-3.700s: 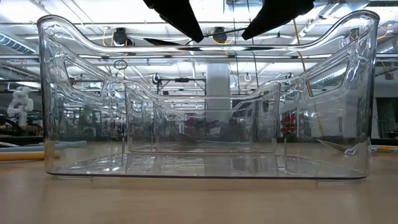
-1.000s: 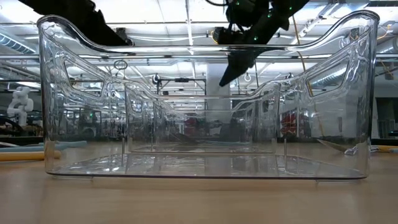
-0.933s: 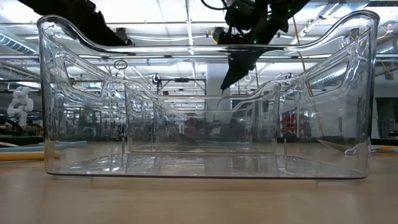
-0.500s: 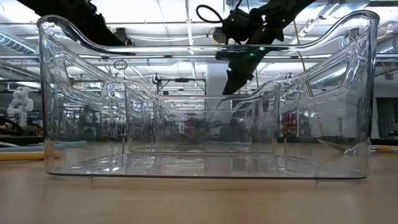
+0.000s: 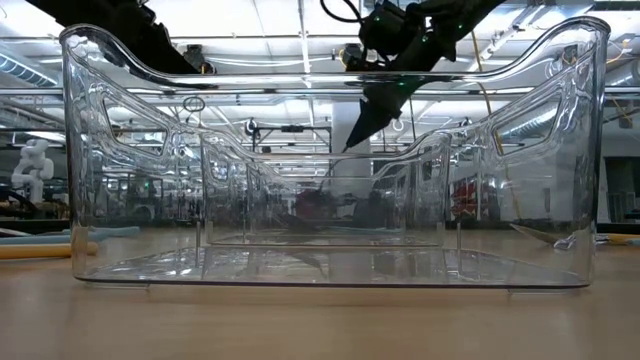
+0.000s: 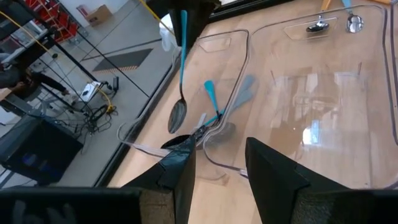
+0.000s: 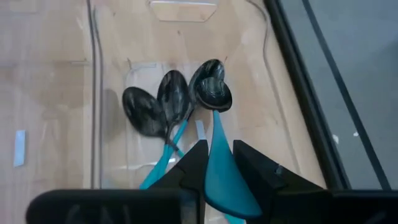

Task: Sort silverware by color (type)
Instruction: Put the dark blue spoon into the top transparent bin

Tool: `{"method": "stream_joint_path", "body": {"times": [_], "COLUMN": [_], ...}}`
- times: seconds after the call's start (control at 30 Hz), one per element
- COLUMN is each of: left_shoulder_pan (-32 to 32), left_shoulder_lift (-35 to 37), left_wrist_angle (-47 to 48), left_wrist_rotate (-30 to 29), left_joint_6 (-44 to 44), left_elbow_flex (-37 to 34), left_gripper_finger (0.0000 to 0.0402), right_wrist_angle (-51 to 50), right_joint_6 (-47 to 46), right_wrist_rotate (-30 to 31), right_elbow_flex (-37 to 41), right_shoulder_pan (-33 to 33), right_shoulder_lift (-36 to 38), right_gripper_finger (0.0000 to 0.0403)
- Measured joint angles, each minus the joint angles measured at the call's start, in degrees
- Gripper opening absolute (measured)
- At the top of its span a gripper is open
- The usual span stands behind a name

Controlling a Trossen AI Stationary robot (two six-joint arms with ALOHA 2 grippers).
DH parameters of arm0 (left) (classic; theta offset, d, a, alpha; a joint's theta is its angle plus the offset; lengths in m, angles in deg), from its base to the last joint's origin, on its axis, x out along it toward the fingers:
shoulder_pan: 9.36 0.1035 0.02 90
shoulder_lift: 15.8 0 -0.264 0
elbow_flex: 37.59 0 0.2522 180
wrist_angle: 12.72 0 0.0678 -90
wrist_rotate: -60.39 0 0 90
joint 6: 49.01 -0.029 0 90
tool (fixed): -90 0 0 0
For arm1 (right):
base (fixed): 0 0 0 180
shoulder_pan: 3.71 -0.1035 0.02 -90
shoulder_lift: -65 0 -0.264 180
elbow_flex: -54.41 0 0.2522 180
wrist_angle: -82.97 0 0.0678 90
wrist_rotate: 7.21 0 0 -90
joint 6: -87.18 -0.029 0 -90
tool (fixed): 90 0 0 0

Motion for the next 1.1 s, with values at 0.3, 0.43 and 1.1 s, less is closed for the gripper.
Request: {"method": "stream_joint_path", "body": {"times": [0.3,0.43,1.1], "left_shoulder_pan": [0.28,0.31,0.31], "left_shoulder_lift": [0.00,0.00,0.00], "left_wrist_angle": [0.05,0.04,-0.02], "left_wrist_rotate": [-0.02,0.00,0.00], "left_joint_6": [0.15,0.15,0.17], "left_elbow_flex": [0.00,0.00,0.02], "left_gripper_finger": [0.0140,0.0140,0.0140], "right_wrist_angle": [2.79,2.80,2.01], "right_joint_6": [1.50,2.14,2.82], "right_wrist_rotate": [-10.11,-10.13,-10.02], "right_elbow_flex": [0.00,0.00,0.00], "right_shoulder_pan": [-0.42,-0.56,-0.57], "right_shoulder_lift": [0.00,0.00,-3.76], "right_gripper_finger": [0.0059,0.0058,0.0073]}}
